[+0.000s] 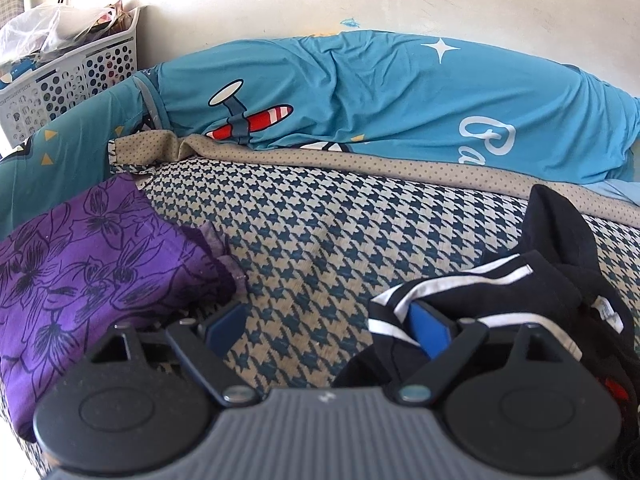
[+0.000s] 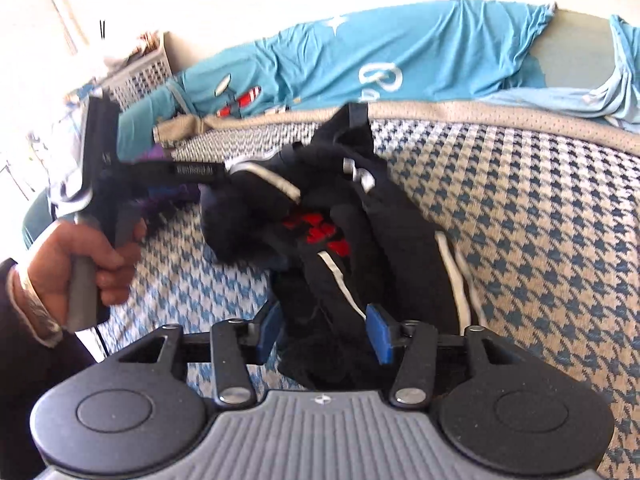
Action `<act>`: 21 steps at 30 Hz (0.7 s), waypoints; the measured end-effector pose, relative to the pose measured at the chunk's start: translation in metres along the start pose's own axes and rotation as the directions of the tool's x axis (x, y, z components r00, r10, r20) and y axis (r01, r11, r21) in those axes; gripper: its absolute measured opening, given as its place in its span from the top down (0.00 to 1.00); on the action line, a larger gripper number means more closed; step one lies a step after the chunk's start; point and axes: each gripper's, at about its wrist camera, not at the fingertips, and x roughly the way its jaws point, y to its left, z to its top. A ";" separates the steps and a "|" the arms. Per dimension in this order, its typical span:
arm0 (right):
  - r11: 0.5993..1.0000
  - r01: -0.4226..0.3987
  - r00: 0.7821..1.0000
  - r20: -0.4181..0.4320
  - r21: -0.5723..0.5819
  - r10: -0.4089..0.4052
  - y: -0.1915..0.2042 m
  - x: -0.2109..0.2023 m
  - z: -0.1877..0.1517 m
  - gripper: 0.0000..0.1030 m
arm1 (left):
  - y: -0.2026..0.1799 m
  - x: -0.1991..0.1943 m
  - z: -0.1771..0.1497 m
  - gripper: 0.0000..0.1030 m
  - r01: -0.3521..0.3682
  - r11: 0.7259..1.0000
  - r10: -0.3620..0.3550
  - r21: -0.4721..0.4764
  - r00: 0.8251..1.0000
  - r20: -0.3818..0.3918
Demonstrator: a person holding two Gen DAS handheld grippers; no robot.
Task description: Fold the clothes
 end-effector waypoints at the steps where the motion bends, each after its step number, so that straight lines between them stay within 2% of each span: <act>1: 1.000 0.001 1.000 0.018 0.018 -0.002 -0.002 -0.003 0.003 0.53 | 0.000 0.000 0.000 0.14 -0.001 1.000 0.001 0.002 1.000 0.001; 3: 0.998 0.013 0.999 0.052 0.060 -0.016 -0.009 -0.008 0.008 0.52 | -0.001 0.000 -0.001 0.13 -0.003 1.000 0.003 0.000 1.000 0.000; 5: 0.993 0.075 0.994 0.069 0.096 -0.082 -0.016 -0.007 0.010 0.47 | -0.001 0.001 -0.001 0.13 -0.005 1.000 0.005 -0.001 1.000 -0.001; 8: 0.977 0.161 0.984 0.050 0.141 -0.170 -0.027 0.003 0.010 0.46 | 0.000 0.002 -0.001 0.12 -0.002 1.000 0.002 -0.004 1.000 -0.006; 11: 0.967 0.180 0.982 0.020 0.179 -0.186 -0.037 0.018 0.008 0.46 | 0.000 0.003 -0.002 0.12 0.001 1.000 -0.001 -0.002 1.000 -0.005; 16: 0.969 0.176 0.984 -0.024 0.174 -0.175 -0.043 0.041 0.004 0.45 | 0.001 0.005 -0.004 0.12 0.018 1.000 -0.018 0.000 1.000 -0.014; 21: 0.959 0.221 0.975 -0.035 0.178 -0.218 -0.043 0.061 0.003 0.45 | -0.001 0.006 -0.006 0.12 0.045 0.999 -0.045 0.017 0.999 -0.018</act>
